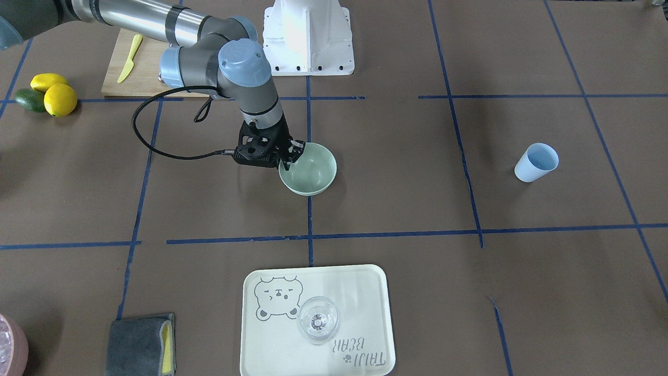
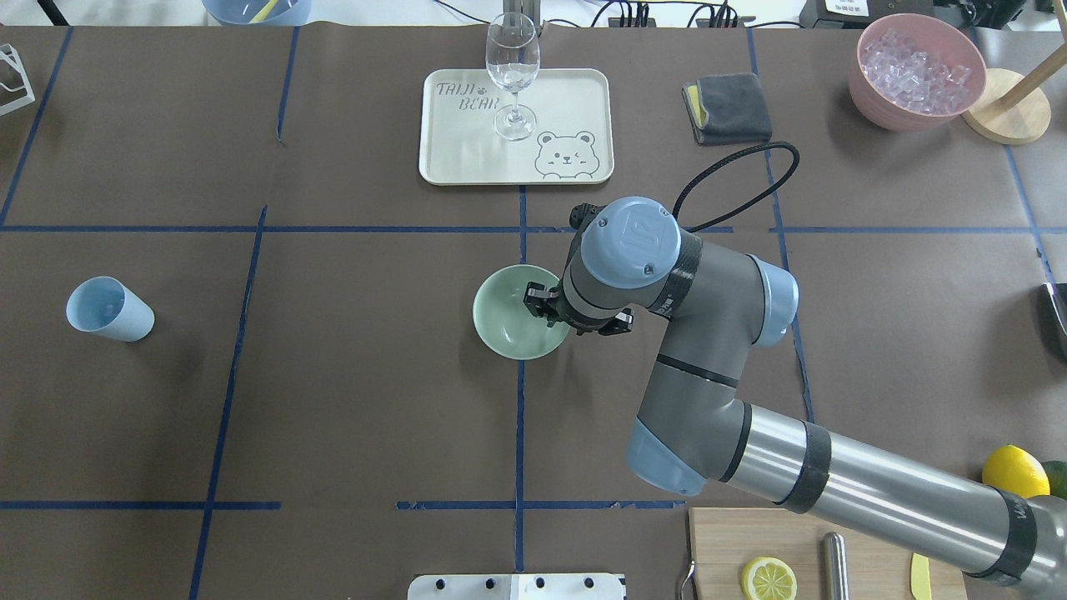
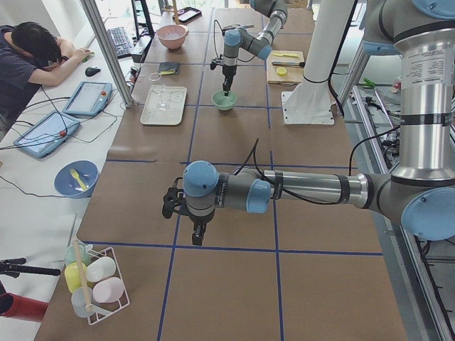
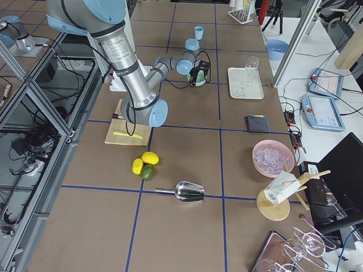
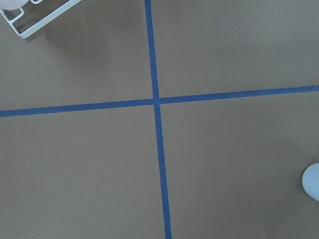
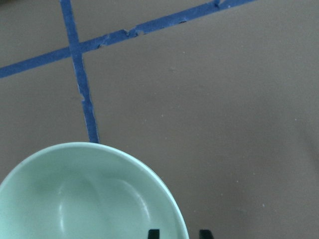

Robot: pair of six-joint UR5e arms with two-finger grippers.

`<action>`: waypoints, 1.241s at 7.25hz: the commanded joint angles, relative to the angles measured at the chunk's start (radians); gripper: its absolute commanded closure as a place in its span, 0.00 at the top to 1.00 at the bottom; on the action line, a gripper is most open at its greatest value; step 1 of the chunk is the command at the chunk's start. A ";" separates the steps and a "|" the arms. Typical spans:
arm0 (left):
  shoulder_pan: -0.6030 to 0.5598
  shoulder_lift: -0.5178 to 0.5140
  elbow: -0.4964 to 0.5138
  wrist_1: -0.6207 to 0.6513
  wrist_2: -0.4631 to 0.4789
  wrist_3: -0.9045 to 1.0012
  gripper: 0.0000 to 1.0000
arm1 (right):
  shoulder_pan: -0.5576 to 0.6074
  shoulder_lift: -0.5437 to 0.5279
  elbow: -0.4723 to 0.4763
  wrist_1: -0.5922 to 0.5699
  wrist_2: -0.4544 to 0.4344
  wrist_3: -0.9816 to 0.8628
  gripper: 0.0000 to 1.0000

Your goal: Pour ice into bowl

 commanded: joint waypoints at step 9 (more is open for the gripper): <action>0.018 -0.012 -0.005 0.006 0.002 -0.011 1.00 | 0.607 -0.414 0.306 -0.310 0.326 -1.031 1.00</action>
